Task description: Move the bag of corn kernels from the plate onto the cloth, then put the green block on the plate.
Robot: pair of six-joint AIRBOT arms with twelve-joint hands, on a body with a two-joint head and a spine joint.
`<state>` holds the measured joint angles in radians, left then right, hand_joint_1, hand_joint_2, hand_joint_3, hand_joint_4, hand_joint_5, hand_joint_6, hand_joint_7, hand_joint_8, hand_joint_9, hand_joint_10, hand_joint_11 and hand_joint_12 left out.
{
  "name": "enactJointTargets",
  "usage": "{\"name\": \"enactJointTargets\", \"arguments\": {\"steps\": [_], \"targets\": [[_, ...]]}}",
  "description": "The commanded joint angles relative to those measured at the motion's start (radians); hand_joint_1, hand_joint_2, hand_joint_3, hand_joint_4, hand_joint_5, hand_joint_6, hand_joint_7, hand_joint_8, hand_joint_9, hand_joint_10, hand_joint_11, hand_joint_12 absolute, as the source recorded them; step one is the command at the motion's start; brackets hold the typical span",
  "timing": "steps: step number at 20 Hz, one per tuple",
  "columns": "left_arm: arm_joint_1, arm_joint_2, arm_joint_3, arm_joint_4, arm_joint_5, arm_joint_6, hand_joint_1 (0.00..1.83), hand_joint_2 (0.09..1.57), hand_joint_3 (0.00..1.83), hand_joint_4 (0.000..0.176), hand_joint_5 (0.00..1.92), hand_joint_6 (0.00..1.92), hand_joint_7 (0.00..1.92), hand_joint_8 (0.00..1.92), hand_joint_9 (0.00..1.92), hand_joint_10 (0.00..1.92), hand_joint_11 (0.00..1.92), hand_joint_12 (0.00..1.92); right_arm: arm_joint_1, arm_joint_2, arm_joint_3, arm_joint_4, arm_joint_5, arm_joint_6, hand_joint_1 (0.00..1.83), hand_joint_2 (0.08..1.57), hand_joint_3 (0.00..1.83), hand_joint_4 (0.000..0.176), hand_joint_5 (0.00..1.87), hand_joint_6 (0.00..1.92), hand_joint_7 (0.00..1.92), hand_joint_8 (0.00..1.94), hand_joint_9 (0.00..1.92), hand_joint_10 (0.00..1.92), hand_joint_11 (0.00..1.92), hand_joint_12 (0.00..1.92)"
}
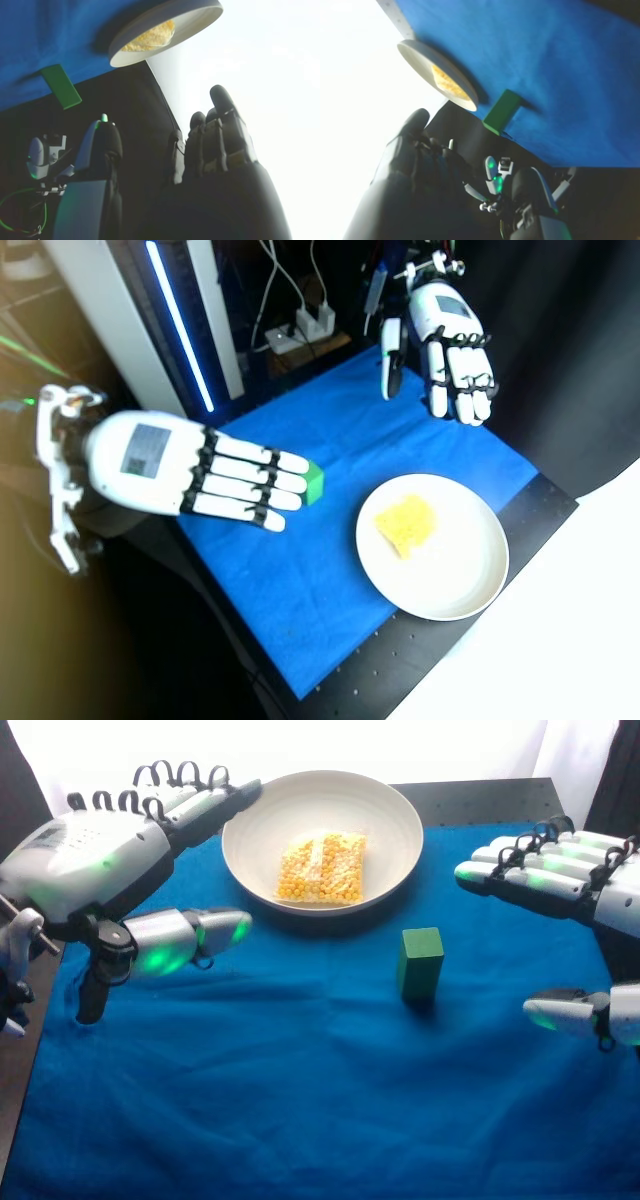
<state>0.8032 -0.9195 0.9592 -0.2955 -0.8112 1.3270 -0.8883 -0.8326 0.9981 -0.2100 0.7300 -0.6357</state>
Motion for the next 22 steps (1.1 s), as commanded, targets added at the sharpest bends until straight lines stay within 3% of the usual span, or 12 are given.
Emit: {"name": "enactJointTargets", "arguments": {"steps": [1, 2, 5, 7, 11, 12, 13, 14, 17, 19, 20, 22], "targets": [[-0.007, 0.009, -0.003, 0.019, -0.125, 0.0, 0.28, 1.34, 0.01, 0.061, 0.0, 0.0, 0.0, 0.0, 0.0, 0.0, 0.0, 0.25, 0.01, 0.01, -0.003, 0.024, 0.12, -0.004, 0.45, 1.2, 0.07, 0.0, 0.0, 0.0, 0.0, 0.0, 0.0, 0.0, 0.0, 0.0], [-0.001, 0.013, -0.007, 0.019, -0.131, 0.0, 0.33, 1.35, 0.0, 0.048, 0.0, 0.0, 0.0, 0.0, 0.0, 0.0, 0.0, 0.18, 0.009, 0.013, -0.007, 0.024, 0.12, -0.004, 0.47, 1.2, 0.07, 0.0, 0.0, 0.0, 0.0, 0.0, 0.0, 0.0, 0.0, 0.0], [0.003, 0.017, -0.007, 0.02, -0.117, 0.0, 0.31, 1.32, 0.0, 0.061, 0.0, 0.0, 0.0, 0.0, 0.0, 0.0, 0.0, 0.12, -0.004, 0.02, -0.013, 0.028, 0.12, -0.004, 0.44, 1.2, 0.05, 0.0, 0.0, 0.0, 0.0, 0.0, 0.0, 0.0, 0.0, 0.0], [-0.006, 0.016, -0.005, 0.025, -0.112, 0.0, 0.32, 1.32, 0.0, 0.046, 0.0, 0.0, 0.0, 0.0, 0.0, 0.0, 0.0, 0.12, -0.004, 0.019, -0.015, 0.029, 0.121, -0.004, 0.46, 1.2, 0.04, 0.0, 0.0, 0.0, 0.0, 0.0, 0.0, 0.0, 0.0, 0.0], [-0.108, -0.048, 0.057, 0.065, -0.016, 0.0, 0.4, 1.35, 0.0, 0.046, 0.0, 0.0, 0.0, 0.0, 0.0, 0.0, 0.0, 0.34, -0.009, 0.015, -0.015, 0.035, 0.124, -0.004, 0.46, 1.21, 0.03, 0.0, 0.0, 0.0, 0.0, 0.0, 0.0, 0.0, 0.0, 0.0], [-0.154, -0.08, 0.093, 0.083, 0.042, 0.0, 0.42, 1.35, 0.0, 0.041, 0.0, 0.0, 0.0, 0.0, 0.0, 0.0, 0.0, 0.14, -0.011, 0.014, -0.014, 0.035, 0.124, -0.004, 0.5, 1.2, 0.02, 0.0, 0.0, 0.0, 0.0, 0.0, 0.0, 0.0, 0.0, 0.0], [-0.189, -0.107, 0.122, 0.097, 0.086, 0.0, 0.46, 1.35, 0.0, 0.05, 0.0, 0.0, 0.0, 0.0, 0.0, 0.0, 0.0, 0.03, -0.011, 0.012, -0.014, 0.035, 0.124, -0.004, 0.5, 1.21, 0.02, 0.0, 0.0, 0.0, 0.0, 0.0, 0.0, 0.0, 0.0, 0.0], [-0.232, -0.14, 0.161, 0.112, 0.145, 0.0, 0.53, 1.34, 0.0, 0.053, 0.0, 0.0, 0.0, 0.0, 0.0, 0.0, 0.02, 0.02, -0.011, 0.007, -0.012, 0.034, 0.125, -0.004, 0.48, 1.21, 0.02, 0.0, 0.0, 0.0, 0.0, 0.0, 0.0, 0.0, 0.0, 0.0], [-0.298, -0.226, 0.257, 0.089, 0.282, 0.059, 0.57, 1.3, 0.0, 0.053, 0.0, 0.0, 0.02, 0.0, 0.07, 0.03, 0.0, 0.85, -0.013, -0.007, -0.005, 0.033, 0.128, -0.004, 0.55, 1.2, 0.01, 0.0, 0.0, 0.0, 0.0, 0.0, 0.0, 0.0, 0.0, 0.0], [-0.321, -0.289, 0.33, 0.064, 0.35, 0.067, 0.57, 1.3, 0.0, 0.06, 0.0, 0.0, 0.03, 0.0, 0.09, 0.03, 0.0, 0.89, -0.016, -0.011, -0.003, 0.033, 0.127, -0.004, 0.54, 1.21, 0.02, 0.0, 0.0, 0.0, 0.0, 0.0, 0.0, 0.0, 0.0, 0.0], [-0.328, -0.306, 0.349, 0.058, 0.371, 0.072, 0.58, 1.3, 0.0, 0.053, 0.01, 0.0, 0.05, 0.01, 0.11, 0.04, 0.0, 0.98, -0.019, -0.012, -0.003, 0.033, 0.127, -0.004, 0.56, 1.21, 0.01, 0.0, 0.0, 0.0, 0.0, 0.0, 0.0, 0.0, 0.0, 0.0], [-0.349, -0.364, 0.398, -0.007, 0.444, 0.161, 0.62, 1.29, 0.0, 0.044, 0.01, 0.0, 0.04, 0.0, 0.09, 0.02, 0.0, 0.78, -0.027, -0.014, -0.003, 0.033, 0.127, -0.004, 0.57, 1.22, 0.02, 0.0, 0.0, 0.0, 0.0, 0.0, 0.0, 0.0, 0.0, 0.0]]}}
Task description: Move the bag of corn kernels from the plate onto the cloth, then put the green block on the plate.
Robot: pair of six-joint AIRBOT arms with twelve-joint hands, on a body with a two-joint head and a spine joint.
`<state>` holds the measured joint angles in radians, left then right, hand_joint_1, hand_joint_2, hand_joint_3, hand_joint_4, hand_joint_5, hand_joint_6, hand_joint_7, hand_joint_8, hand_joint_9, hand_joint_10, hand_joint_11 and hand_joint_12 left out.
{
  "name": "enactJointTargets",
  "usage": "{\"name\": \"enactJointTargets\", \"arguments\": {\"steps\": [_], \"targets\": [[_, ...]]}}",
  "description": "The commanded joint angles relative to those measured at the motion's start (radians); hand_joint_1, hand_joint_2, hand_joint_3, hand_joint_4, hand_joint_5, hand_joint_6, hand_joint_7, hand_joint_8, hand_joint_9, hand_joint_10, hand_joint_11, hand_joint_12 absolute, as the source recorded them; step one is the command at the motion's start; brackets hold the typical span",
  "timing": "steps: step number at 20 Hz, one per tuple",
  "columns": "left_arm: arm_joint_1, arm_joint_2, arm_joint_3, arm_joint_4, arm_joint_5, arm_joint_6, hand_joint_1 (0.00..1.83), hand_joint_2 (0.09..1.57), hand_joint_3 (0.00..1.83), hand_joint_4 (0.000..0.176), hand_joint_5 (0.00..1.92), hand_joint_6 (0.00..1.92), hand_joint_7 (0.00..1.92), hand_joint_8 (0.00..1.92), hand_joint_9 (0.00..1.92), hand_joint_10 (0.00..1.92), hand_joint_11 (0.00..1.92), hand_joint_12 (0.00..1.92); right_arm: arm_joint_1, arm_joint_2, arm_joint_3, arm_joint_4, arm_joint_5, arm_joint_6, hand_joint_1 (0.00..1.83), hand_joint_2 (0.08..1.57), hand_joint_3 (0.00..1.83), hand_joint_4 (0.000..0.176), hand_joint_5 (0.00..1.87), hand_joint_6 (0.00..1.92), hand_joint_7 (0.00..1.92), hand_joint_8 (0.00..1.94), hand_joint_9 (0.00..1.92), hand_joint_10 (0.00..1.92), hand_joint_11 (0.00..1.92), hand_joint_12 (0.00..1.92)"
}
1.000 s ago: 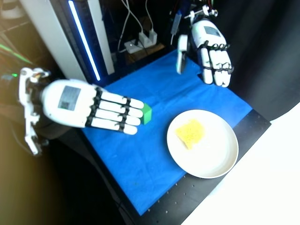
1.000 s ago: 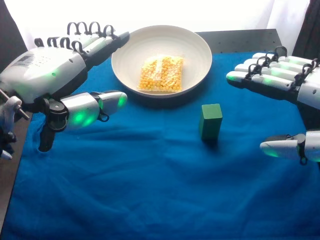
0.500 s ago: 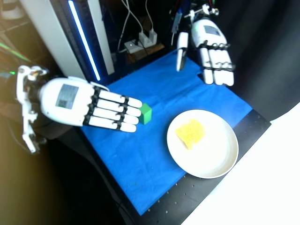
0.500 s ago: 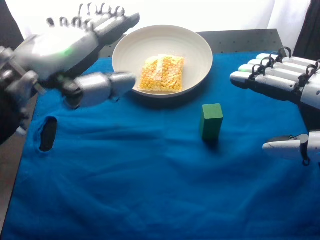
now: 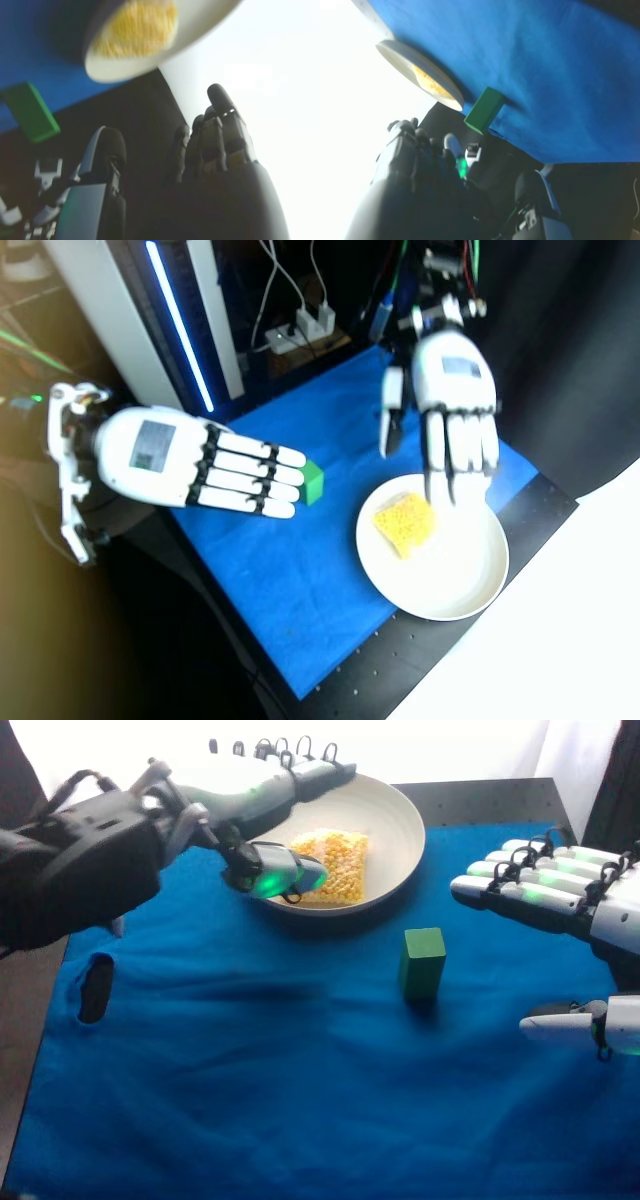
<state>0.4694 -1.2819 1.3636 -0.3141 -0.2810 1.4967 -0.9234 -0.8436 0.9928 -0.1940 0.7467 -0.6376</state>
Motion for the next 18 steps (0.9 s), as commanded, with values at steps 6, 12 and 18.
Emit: {"name": "enactJointTargets", "arguments": {"steps": [6, 12, 18], "targets": [[-0.009, -0.09, 0.101, -0.126, 0.005, 0.072, 0.82, 1.25, 0.0, 0.042, 0.05, 0.0, 0.08, 0.0, 0.11, 0.01, 0.0, 0.7, 0.001, -0.006, 0.002, 0.015, 0.111, -0.002, 0.53, 1.24, 0.01, 0.0, 0.0, 0.0, 0.0, 0.0, 0.0, 0.0, 0.0, 0.0], [0.001, -0.11, 0.134, -0.141, 0.041, 0.073, 0.97, 1.29, 0.0, 0.0, 0.39, 0.08, 0.37, 0.05, 0.4, 0.09, 0.02, 1.32, -0.005, -0.013, 0.007, 0.015, 0.11, -0.002, 0.55, 1.26, 0.02, 0.022, 0.0, 0.0, 0.0, 0.0, 0.0, 0.0, 0.0, 0.0], [0.01, -0.113, 0.155, -0.169, 0.051, 0.073, 1.15, 1.23, 0.01, 0.0, 0.53, 0.06, 0.44, 0.04, 0.28, 0.69, 0.16, 1.5, -0.012, -0.016, 0.008, 0.015, 0.11, -0.002, 0.55, 1.27, 0.01, 0.023, 0.0, 0.0, 0.0, 0.0, 0.0, 0.0, 0.0, 0.0]]}}
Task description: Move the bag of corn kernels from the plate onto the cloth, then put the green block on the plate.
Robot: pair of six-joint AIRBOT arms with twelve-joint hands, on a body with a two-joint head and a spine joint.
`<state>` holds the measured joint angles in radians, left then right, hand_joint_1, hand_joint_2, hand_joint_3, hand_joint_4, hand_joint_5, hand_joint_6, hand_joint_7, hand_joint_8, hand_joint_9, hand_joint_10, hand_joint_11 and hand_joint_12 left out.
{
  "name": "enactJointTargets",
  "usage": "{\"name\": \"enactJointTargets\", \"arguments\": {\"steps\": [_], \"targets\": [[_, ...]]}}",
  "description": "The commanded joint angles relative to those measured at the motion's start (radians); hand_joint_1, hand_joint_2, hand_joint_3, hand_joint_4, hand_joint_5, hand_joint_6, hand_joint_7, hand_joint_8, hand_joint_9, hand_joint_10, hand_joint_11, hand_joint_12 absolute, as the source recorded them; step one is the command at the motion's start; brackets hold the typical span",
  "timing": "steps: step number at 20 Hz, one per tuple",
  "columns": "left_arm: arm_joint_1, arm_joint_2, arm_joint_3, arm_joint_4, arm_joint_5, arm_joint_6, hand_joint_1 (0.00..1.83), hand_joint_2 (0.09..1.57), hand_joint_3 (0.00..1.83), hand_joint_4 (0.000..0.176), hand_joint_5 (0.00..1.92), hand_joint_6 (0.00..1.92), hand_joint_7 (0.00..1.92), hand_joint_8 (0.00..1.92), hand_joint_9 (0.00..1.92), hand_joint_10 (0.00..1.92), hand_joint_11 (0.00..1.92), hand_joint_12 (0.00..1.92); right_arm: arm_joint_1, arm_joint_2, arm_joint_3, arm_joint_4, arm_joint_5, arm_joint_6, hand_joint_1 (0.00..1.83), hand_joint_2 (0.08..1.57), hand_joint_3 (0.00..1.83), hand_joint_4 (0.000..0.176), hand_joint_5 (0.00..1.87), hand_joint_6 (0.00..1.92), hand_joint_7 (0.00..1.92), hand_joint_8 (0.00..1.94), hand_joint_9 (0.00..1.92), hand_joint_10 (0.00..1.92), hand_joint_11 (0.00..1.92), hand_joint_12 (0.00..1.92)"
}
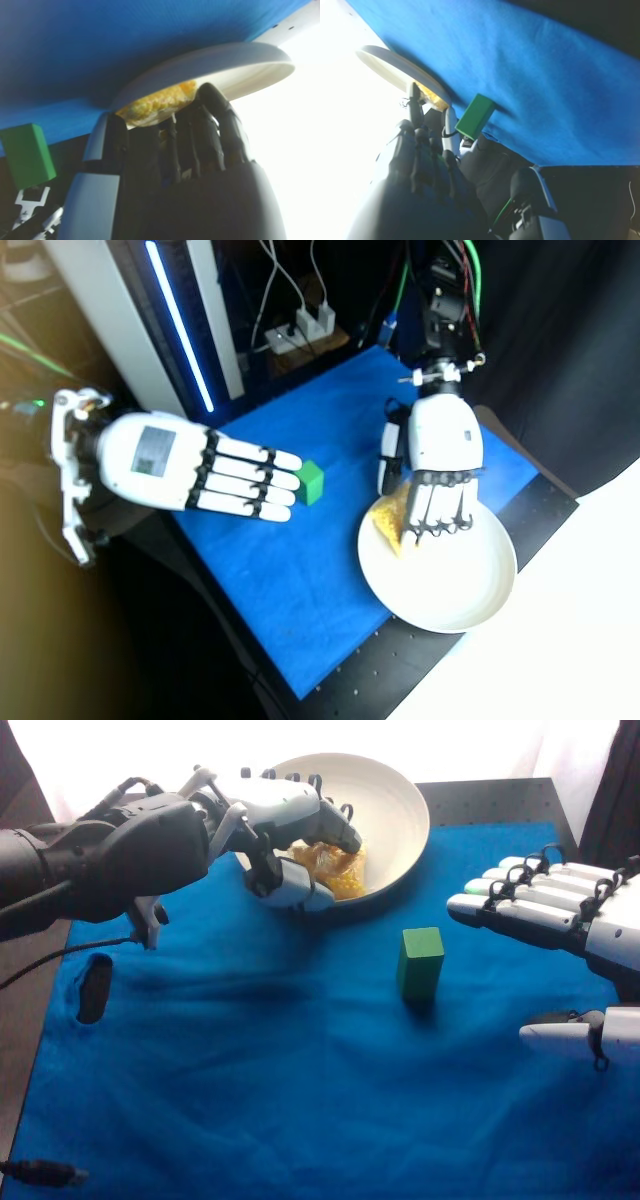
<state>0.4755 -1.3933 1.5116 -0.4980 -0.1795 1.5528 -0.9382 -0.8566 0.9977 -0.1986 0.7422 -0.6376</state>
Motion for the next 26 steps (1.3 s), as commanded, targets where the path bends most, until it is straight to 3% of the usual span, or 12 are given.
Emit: {"name": "enactJointTargets", "arguments": {"steps": [1, 6, 9, 12, 14, 15, 20, 21, 22, 23, 25, 26], "targets": [[0.004, 0.0, 0.005, 0.015, -0.052, 0.018, 1.17, 1.23, 0.0, 0.0, 0.51, 0.04, 0.43, 0.03, 0.26, 0.79, 0.15, 1.55, 0.003, -0.004, 0.004, 0.019, 0.115, -0.002, 0.55, 1.27, 0.01, 0.026, 0.0, 0.0, 0.0, 0.0, 0.0, 0.0, 0.0, 0.0], [0.004, 0.047, -0.047, 0.021, -0.103, 0.018, 1.11, 1.23, 0.0, 0.0, 0.52, 0.03, 0.44, 0.04, 0.31, 1.0, 0.36, 1.56, -0.001, -0.007, 0.004, 0.021, 0.115, -0.002, 0.6, 1.27, 0.01, 0.017, 0.0, 0.0, 0.0, 0.0, 0.0, 0.0, 0.0, 0.0], [0.004, 0.088, -0.097, 0.041, -0.147, 0.018, 1.14, 1.26, 0.0, 0.008, 0.51, 0.02, 0.42, 0.02, 0.36, 1.07, 0.36, 1.59, -0.002, -0.007, 0.004, 0.024, 0.115, -0.002, 0.58, 1.27, 0.01, 0.021, 0.0, 0.0, 0.0, 0.0, 0.0, 0.0, 0.0, 0.0], [0.004, 0.128, -0.15, 0.066, -0.196, 0.018, 1.18, 1.28, 0.0, 0.0, 0.5, 0.01, 0.41, 0.01, 0.4, 1.06, 0.42, 1.58, -0.004, -0.009, 0.003, 0.029, 0.115, -0.002, 0.58, 1.28, 0.01, 0.005, 0.0, 0.0, 0.0, 0.0, 0.0, 0.0, 0.0, 0.0], [0.005, 0.152, -0.182, 0.084, -0.223, 0.017, 1.18, 1.28, 0.0, 0.0, 0.49, 0.0, 0.39, 0.0, 0.4, 1.05, 0.43, 1.58, -0.005, -0.01, 0.003, 0.03, 0.115, -0.002, 0.58, 1.28, 0.01, 0.007, 0.0, 0.0, 0.0, 0.0, 0.0, 0.0, 0.0, 0.0], [0.009, 0.175, -0.213, 0.113, -0.255, 0.003, 1.27, 1.26, 0.0, 0.0, 0.5, 0.0, 0.41, 0.0, 0.38, 1.11, 0.4, 1.59, -0.006, -0.01, 0.002, 0.031, 0.115, -0.002, 0.57, 1.28, 0.01, 0.022, 0.0, 0.0, 0.0, 0.0, 0.0, 0.0, 0.0, 0.0], [0.034, 0.255, -0.306, 0.217, -0.392, -0.105, 1.24, 1.29, 0.0, 0.0, 0.49, 0.01, 0.48, 0.05, 0.32, 1.3, 0.33, 1.65, -0.012, -0.01, 0.0, 0.037, 0.115, -0.002, 0.55, 1.28, 0.01, 0.025, 0.0, 0.0, 0.0, 0.0, 0.0, 0.0, 0.0, 0.0], [0.045, 0.287, -0.346, 0.241, -0.445, -0.118, 1.2, 1.32, 0.0, 0.0, 0.49, 0.03, 0.32, 0.36, 0.25, 1.28, 0.12, 1.74, -0.014, -0.01, -0.001, 0.039, 0.116, -0.002, 0.54, 1.29, 0.01, 0.012, 0.0, 0.0, 0.0, 0.0, 0.0, 0.0, 0.0, 0.0], [0.054, 0.309, -0.371, 0.262, -0.483, -0.13, 1.2, 1.32, 0.0, 0.0, 0.49, 0.03, 0.32, 0.36, 0.25, 1.28, 0.12, 1.74, -0.016, -0.01, -0.002, 0.041, 0.116, -0.002, 0.54, 1.29, 0.01, 0.012, 0.0, 0.0, 0.0, 0.0, 0.0, 0.0, 0.0, 0.0], [0.065, 0.331, -0.396, 0.281, -0.517, -0.143, 1.17, 1.31, 0.0, 0.0, 0.48, 0.07, 0.19, 0.66, 0.22, 1.35, 0.16, 1.89, -0.018, -0.01, -0.002, 0.044, 0.116, -0.002, 0.56, 1.29, 0.0, 0.002, 0.0, 0.0, 0.0, 0.0, 0.0, 0.0, 0.0, 0.0], [0.088, 0.37, -0.442, 0.311, -0.577, -0.161, 1.13, 1.33, 0.0, 0.0, 0.43, 0.21, 0.18, 0.66, 0.19, 1.35, 0.2, 1.84, -0.02, -0.01, -0.003, 0.047, 0.117, -0.002, 0.54, 1.28, 0.0, 0.025, 0.0, 0.0, 0.0, 0.0, 0.0, 0.0, 0.0, 0.0], [0.091, 0.376, -0.449, 0.318, -0.585, -0.164, 1.1, 1.33, 0.0, 0.0, 0.4, 0.25, 0.21, 0.55, 0.21, 1.29, 0.21, 1.8, -0.022, -0.01, -0.004, 0.05, 0.118, -0.002, 0.54, 1.28, 0.0, 0.019, 0.0, 0.0, 0.0, 0.0, 0.0, 0.0, 0.0, 0.0]]}}
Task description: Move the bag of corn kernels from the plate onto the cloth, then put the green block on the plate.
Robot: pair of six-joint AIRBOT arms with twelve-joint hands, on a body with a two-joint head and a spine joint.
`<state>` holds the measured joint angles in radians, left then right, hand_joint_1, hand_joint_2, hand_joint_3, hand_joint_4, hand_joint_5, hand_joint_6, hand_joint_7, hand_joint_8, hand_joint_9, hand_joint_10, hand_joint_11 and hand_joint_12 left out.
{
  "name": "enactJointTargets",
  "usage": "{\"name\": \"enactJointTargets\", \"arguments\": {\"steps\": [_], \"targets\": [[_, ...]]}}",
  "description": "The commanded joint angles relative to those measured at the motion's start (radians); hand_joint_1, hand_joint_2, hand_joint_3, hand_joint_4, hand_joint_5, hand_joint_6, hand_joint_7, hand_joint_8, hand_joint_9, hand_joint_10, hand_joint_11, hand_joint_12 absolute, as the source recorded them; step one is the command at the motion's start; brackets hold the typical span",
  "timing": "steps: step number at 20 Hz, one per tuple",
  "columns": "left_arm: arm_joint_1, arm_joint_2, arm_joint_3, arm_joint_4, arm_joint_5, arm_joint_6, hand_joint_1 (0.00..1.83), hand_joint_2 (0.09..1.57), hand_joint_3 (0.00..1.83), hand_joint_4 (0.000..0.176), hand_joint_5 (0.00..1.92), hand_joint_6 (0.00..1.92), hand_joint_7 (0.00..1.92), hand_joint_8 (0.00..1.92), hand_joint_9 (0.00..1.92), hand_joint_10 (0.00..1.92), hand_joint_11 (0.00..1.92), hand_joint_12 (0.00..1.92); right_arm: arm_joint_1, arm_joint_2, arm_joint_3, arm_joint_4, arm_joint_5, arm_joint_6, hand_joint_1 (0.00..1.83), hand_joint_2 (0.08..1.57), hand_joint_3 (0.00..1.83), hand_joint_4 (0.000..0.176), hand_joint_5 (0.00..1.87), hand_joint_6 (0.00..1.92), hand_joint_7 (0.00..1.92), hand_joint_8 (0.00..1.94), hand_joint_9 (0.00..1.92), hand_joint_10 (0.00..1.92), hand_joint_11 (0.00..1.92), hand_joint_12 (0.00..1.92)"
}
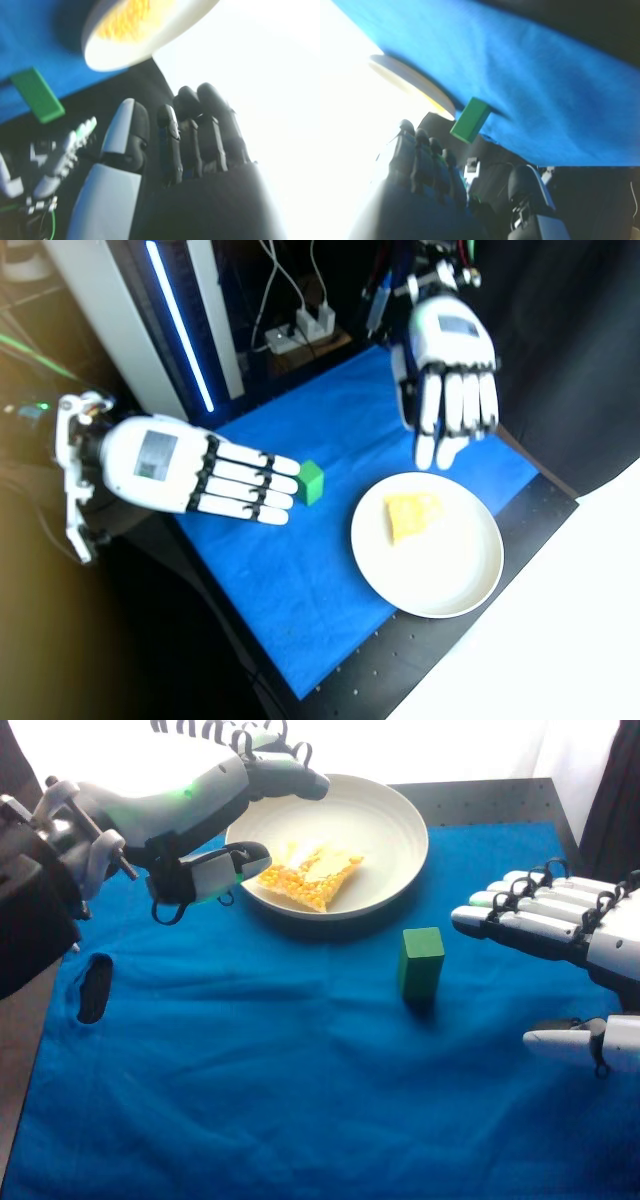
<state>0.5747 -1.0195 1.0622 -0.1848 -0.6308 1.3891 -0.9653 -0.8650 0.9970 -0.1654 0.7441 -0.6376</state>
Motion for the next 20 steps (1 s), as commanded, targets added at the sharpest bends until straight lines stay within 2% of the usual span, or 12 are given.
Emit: {"name": "enactJointTargets", "arguments": {"steps": [1, 2, 4, 7, 8, 9, 10, 13, 14, 16, 18, 20], "targets": [[-0.01, 0.0, 0.002, 0.01, -0.127, 0.0, 1.1, 1.32, 0.0, 0.0, 0.41, 0.25, 0.29, 0.46, 0.26, 1.22, 0.24, 1.76, 0.003, -0.002, -0.003, 0.019, 0.117, -0.002, 0.54, 1.29, 0.01, 0.019, 0.0, 0.0, 0.0, 0.0, 0.0, 0.0, 0.0, 0.0], [-0.021, -0.012, 0.015, 0.009, -0.108, 0.0, 1.1, 1.32, 0.0, 0.0, 0.41, 0.25, 0.29, 0.46, 0.26, 1.22, 0.24, 1.76, 0.003, -0.002, -0.003, 0.02, 0.118, -0.002, 0.54, 1.29, 0.01, 0.019, 0.0, 0.0, 0.0, 0.0, 0.0, 0.0, 0.0, 0.0], [-0.044, -0.047, 0.05, 0.005, -0.061, -0.001, 1.08, 1.33, 0.0, 0.0, 0.24, 0.42, 0.12, 0.78, 0.15, 1.38, 0.16, 1.84, 0.003, -0.004, -0.002, 0.02, 0.12, -0.002, 0.59, 1.29, 0.0, 0.015, 0.0, 0.0, 0.0, 0.0, 0.0, 0.0, 0.0, 0.0], [-0.084, -0.109, 0.123, -0.019, 0.021, -0.001, 1.07, 1.32, 0.0, 0.0, 0.15, 0.6, 0.07, 0.81, 0.12, 1.28, 0.11, 1.77, 0.003, -0.013, 0.001, 0.019, 0.12, -0.002, 0.59, 1.29, 0.0, 0.004, 0.0, 0.0, 0.0, 0.0, 0.0, 0.0, 0.0, 0.0], [-0.093, -0.125, 0.146, -0.029, 0.046, -0.001, 1.14, 1.28, 0.0, 0.0, 0.15, 0.71, 0.12, 0.78, 0.12, 1.12, 0.01, 1.71, 0.003, -0.014, 0.001, 0.019, 0.12, -0.002, 0.56, 1.28, 0.0, 0.038, 0.0, 0.0, 0.0, 0.0, 0.0, 0.0, 0.0, 0.0], [-0.099, -0.14, 0.167, -0.042, 0.066, -0.001, 1.15, 1.27, 0.0, 0.0, 0.16, 0.68, 0.16, 0.66, 0.13, 0.97, 0.0, 1.6, 0.003, -0.015, 0.002, 0.019, 0.12, -0.002, 0.56, 1.28, 0.0, 0.056, 0.0, 0.0, 0.0, 0.0, 0.0, 0.0, 0.0, 0.0], [-0.102, -0.155, 0.187, -0.054, 0.087, -0.001, 1.15, 1.27, 0.0, 0.0, 0.16, 0.68, 0.16, 0.66, 0.13, 0.97, 0.0, 1.6, 0.003, -0.015, 0.002, 0.019, 0.12, -0.002, 0.56, 1.28, 0.0, 0.056, 0.0, 0.0, 0.0, 0.0, 0.0, 0.0, 0.0, 0.0], [-0.096, -0.191, 0.248, -0.113, 0.146, -0.001, 1.04, 1.27, 0.0, 0.0, 0.16, 0.36, 0.2, 0.1, 0.05, 0.54, 0.0, 1.28, 0.001, -0.017, 0.002, 0.019, 0.121, -0.002, 0.59, 1.28, 0.0, 0.023, 0.0, 0.0, 0.0, 0.0, 0.0, 0.0, 0.0, 0.0], [-0.089, -0.2, 0.265, -0.133, 0.161, -0.001, 0.98, 1.27, 0.0, 0.005, 0.11, 0.25, 0.14, 0.03, 0.04, 0.25, 0.0, 0.95, -0.001, -0.017, 0.002, 0.019, 0.121, -0.002, 0.62, 1.28, 0.0, 0.018, 0.0, 0.0, 0.0, 0.0, 0.0, 0.0, 0.0, 0.0], [-0.073, -0.219, 0.301, -0.173, 0.194, 0.0, 0.9, 1.24, 0.0, 0.032, 0.09, 0.11, 0.05, 0.0, 0.01, 0.08, 0.0, 0.69, -0.003, -0.018, 0.002, 0.019, 0.121, -0.002, 0.64, 1.28, 0.0, 0.007, 0.0, 0.0, 0.0, 0.0, 0.0, 0.0, 0.0, 0.0], [-0.066, -0.238, 0.329, -0.198, 0.219, 0.001, 0.82, 1.21, 0.0, 0.047, 0.06, 0.02, 0.0, 0.0, 0.0, 0.0, 0.0, 0.72, -0.005, -0.018, 0.002, 0.019, 0.121, -0.002, 0.67, 1.27, 0.0, 0.001, 0.0, 0.0, 0.0, 0.0, 0.0, 0.0, 0.0, 0.0], [-0.065, -0.252, 0.348, -0.212, 0.234, 0.001, 0.79, 1.2, 0.0, 0.046, 0.06, 0.01, 0.0, 0.0, 0.0, 0.0, 0.0, 0.76, -0.006, -0.018, 0.002, 0.019, 0.121, -0.002, 0.72, 1.26, 0.0, 0.0, 0.0, 0.0, 0.0, 0.0, 0.0, 0.0, 0.0, 0.0]]}}
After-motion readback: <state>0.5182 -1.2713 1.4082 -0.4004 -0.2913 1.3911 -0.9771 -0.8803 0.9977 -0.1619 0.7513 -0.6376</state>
